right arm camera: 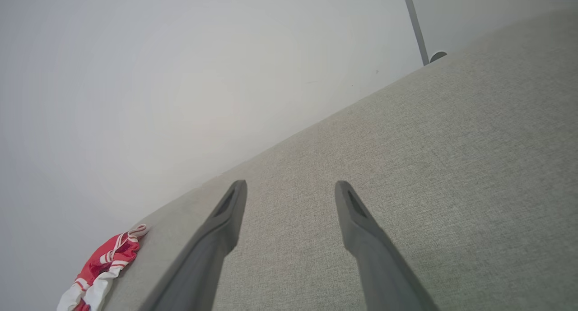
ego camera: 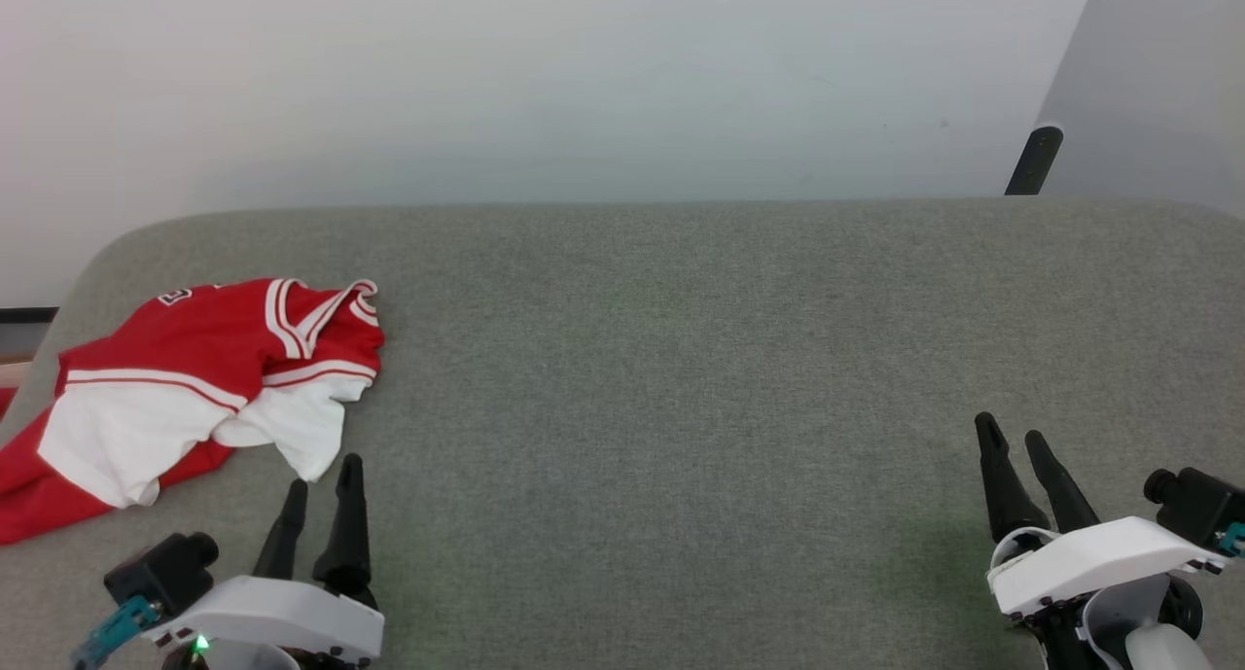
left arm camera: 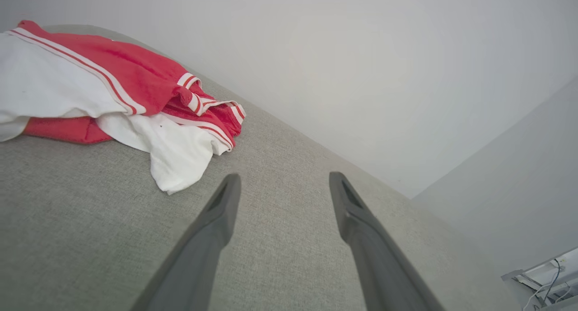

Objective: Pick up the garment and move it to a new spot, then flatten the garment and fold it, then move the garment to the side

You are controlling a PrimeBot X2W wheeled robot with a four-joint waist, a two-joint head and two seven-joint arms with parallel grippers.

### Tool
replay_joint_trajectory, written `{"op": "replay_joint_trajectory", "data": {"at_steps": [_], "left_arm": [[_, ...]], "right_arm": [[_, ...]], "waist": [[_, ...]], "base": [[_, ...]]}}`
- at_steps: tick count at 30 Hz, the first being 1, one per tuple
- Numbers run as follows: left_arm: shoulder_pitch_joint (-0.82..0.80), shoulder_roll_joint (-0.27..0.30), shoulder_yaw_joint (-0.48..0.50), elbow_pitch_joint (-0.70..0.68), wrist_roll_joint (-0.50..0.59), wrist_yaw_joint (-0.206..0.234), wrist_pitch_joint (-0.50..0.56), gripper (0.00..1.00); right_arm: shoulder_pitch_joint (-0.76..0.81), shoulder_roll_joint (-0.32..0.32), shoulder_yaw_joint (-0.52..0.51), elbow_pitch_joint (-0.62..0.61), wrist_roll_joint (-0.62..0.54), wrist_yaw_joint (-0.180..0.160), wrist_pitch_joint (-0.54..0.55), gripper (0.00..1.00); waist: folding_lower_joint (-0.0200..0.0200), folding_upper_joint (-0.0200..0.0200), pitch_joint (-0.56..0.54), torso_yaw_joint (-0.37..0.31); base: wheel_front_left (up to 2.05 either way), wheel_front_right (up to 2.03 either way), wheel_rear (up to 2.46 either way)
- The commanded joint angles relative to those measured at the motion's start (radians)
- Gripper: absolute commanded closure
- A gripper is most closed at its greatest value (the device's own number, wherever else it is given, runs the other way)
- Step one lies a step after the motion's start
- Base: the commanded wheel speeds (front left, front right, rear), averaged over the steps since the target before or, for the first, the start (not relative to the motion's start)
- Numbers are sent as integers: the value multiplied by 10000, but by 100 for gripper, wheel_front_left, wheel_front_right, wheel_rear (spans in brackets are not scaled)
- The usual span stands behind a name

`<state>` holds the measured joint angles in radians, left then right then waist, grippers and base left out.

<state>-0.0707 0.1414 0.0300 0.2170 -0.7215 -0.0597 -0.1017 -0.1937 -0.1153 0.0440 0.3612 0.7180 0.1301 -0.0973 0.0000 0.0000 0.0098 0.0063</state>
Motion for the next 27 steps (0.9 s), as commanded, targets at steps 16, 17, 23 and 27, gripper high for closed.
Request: {"op": "replay_joint_trajectory", "data": {"at_steps": [16,17,23,27], "left_arm": [[135,228,123,-253,2023,56,-520,0],[147,237,131,-259,2131,47,-538,0],[169,277,186,-310,2644,21,-670,0],[196,278,232,-316,3006,-4,-768,0]], "right_arm": [[-401,-97,116,44,-2480,6,-361,0],[-412,-87,95,47,-2632,6,-372,0],[-477,-41,-87,70,-3444,7,-413,0],[-508,35,-215,62,-4037,7,-496,0]], "waist": [[0,0,3,-50],[0,0,5,-47],[0,0,30,-40],[0,0,56,-46]], "base": [[0,0,0],[0,0,0],[0,0,0],[0,0,0]]}}
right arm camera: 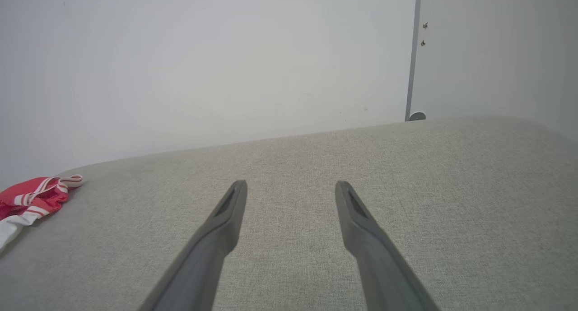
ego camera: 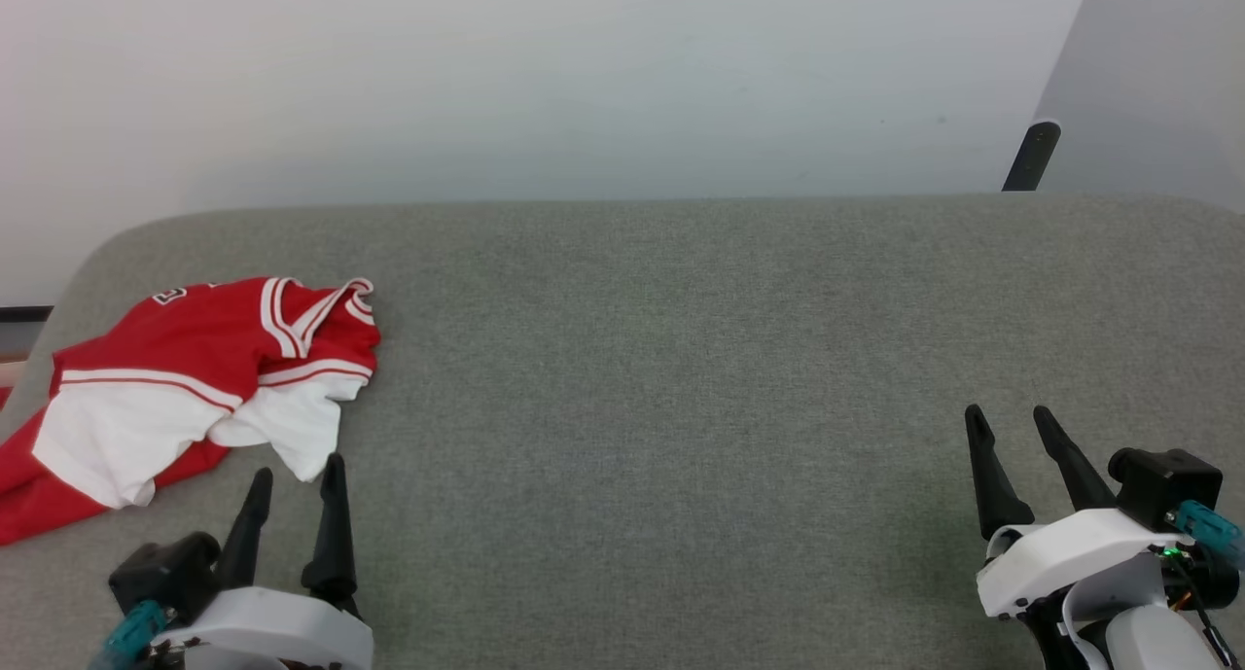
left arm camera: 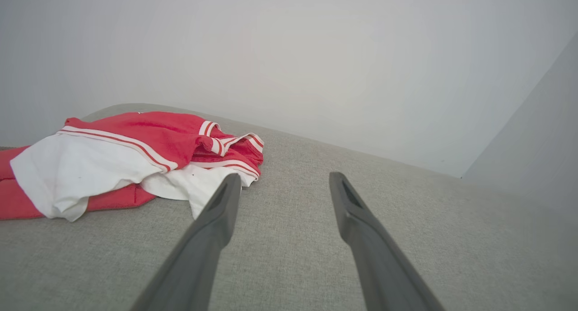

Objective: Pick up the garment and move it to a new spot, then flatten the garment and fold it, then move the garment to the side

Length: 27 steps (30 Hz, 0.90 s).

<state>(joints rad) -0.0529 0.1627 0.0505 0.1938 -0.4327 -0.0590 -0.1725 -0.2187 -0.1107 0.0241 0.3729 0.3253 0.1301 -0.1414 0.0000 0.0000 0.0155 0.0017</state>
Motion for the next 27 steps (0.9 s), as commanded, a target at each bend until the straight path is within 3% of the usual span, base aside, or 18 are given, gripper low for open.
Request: {"op": "replay_joint_trajectory", "data": {"at_steps": [1,27], "left_arm": [[19,74,33,-79,217,-24,-92,0],[14,-141,469,79,1896,-396,-640,0]], "right_arm": [[-263,15,-29,-59,-237,7,-61,0],[-294,237,-370,364,-1884,8,-541,0]], "waist": [[0,0,11,-4],[0,0,10,23]], "base": [[0,0,0],[0,0,0]]}}
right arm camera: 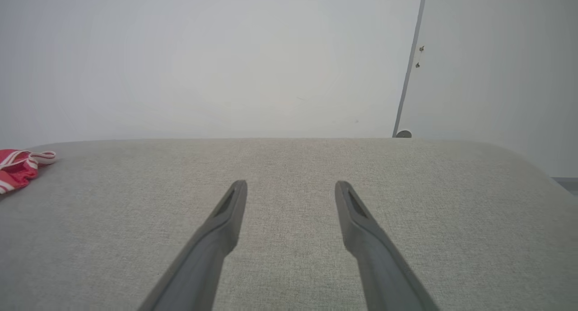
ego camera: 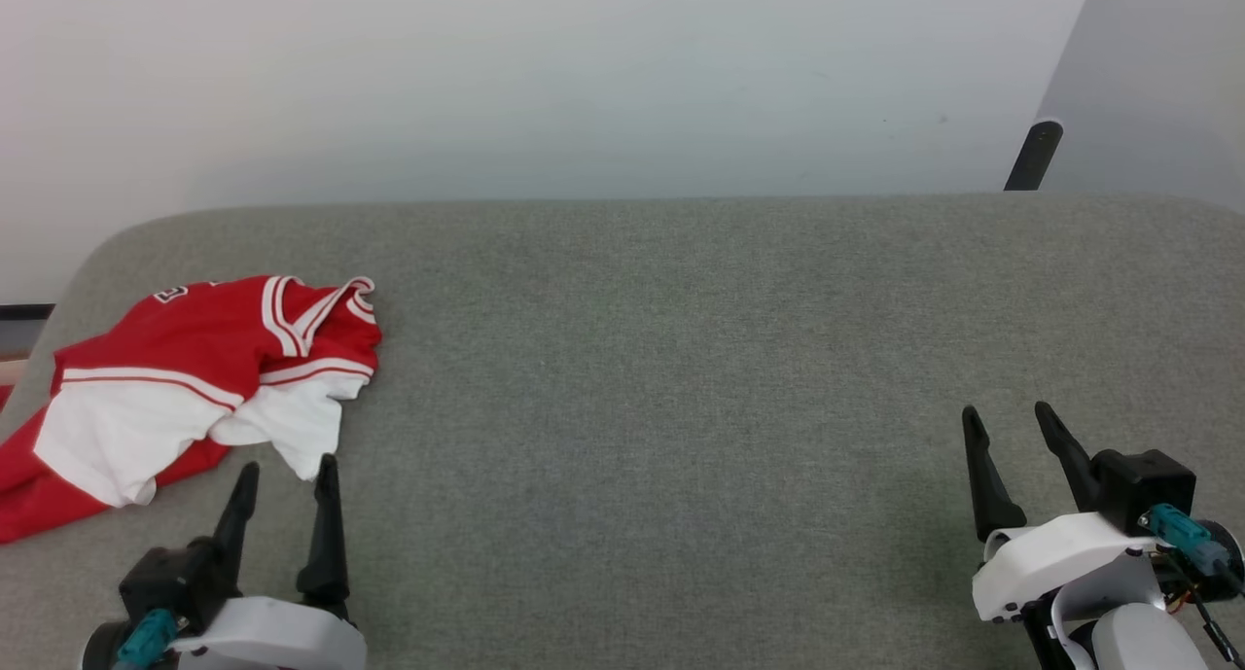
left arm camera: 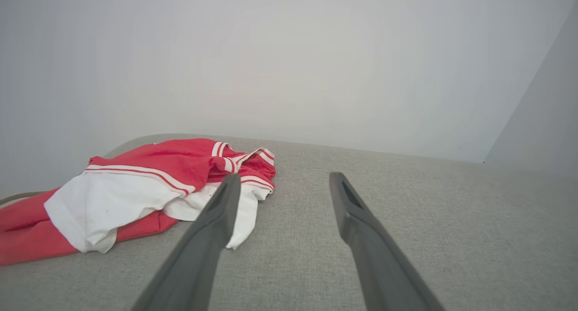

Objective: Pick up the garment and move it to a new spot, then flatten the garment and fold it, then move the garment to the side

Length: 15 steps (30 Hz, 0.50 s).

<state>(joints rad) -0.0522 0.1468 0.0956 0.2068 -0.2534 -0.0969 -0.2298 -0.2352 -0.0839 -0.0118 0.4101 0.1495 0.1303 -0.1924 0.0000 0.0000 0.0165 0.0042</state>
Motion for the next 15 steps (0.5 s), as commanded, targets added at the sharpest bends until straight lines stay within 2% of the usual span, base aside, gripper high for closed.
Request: {"op": "replay_joint_trajectory", "data": {"at_steps": [1,15], "left_arm": [[11,6,43,-56,185,-26,-90,0],[81,-39,103,202,1236,-182,-338,0]], "right_arm": [[-146,-37,-26,19,-229,6,-40,0],[-261,4,-95,303,-1206,7,-373,0]], "waist": [[0,0,-2,-3],[0,0,0,-83]], "base": [[0,0,0],[0,0,0]]}}
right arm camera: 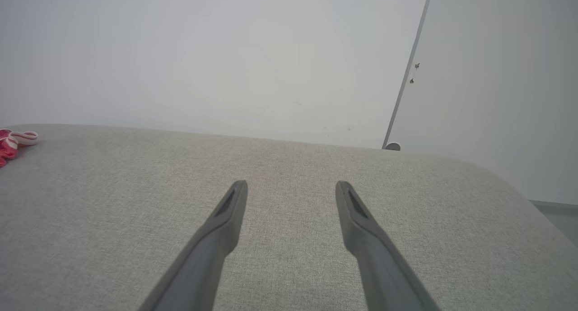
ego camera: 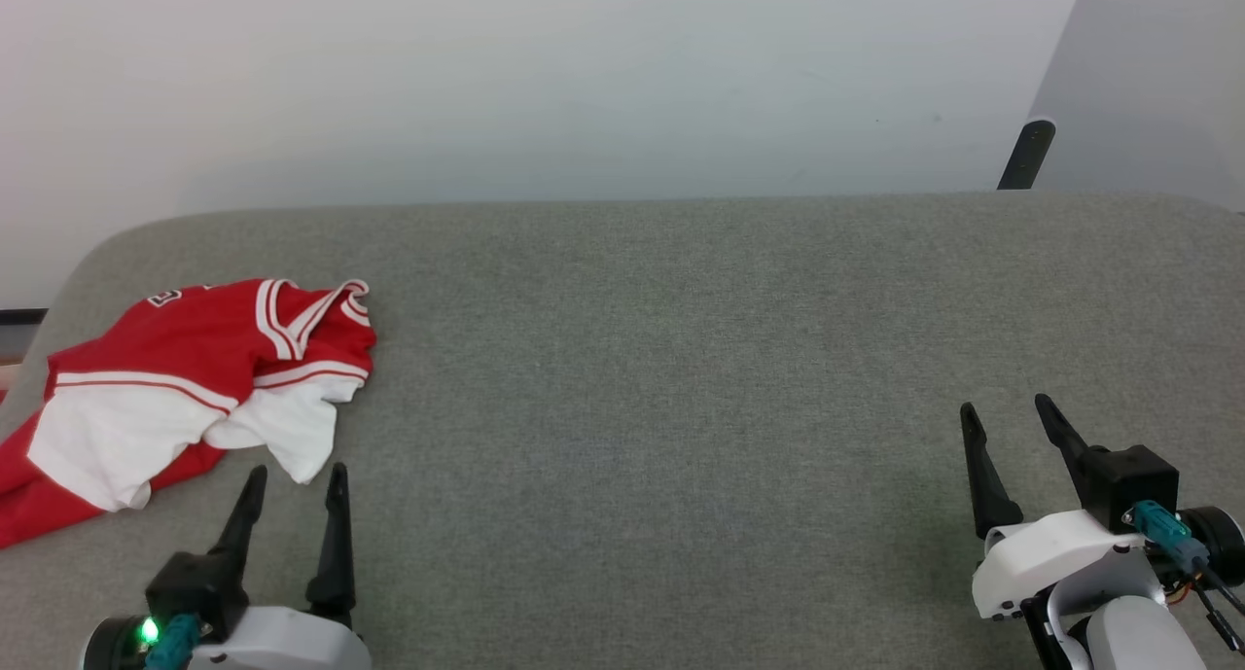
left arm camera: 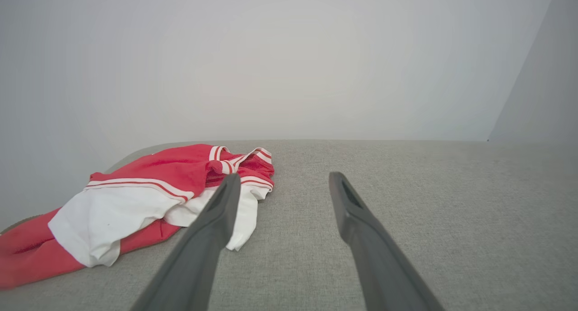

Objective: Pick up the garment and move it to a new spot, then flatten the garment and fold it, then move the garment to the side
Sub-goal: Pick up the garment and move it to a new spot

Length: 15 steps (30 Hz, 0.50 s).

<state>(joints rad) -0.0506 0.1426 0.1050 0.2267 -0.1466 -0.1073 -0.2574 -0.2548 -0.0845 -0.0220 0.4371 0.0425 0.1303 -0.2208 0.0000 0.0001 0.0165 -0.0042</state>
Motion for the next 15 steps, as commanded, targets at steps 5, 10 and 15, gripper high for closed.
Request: {"op": "replay_joint_trajectory", "data": {"at_steps": [5,10,15], "left_arm": [[0,-40,66,139,246,-77,-73,0],[-36,-61,108,188,230,-97,-73,0],[-20,-73,128,248,195,-131,-73,0]], "right_arm": [[-54,12,-69,123,-86,7,-133,0],[-50,3,-98,156,38,7,-179,0],[-11,34,-52,165,195,7,-197,0]], "waist": [[0,-1,-9,38],[0,-1,-34,96],[0,-1,-108,209]], "base": [[0,0,0],[0,0,0],[0,0,0]]}}
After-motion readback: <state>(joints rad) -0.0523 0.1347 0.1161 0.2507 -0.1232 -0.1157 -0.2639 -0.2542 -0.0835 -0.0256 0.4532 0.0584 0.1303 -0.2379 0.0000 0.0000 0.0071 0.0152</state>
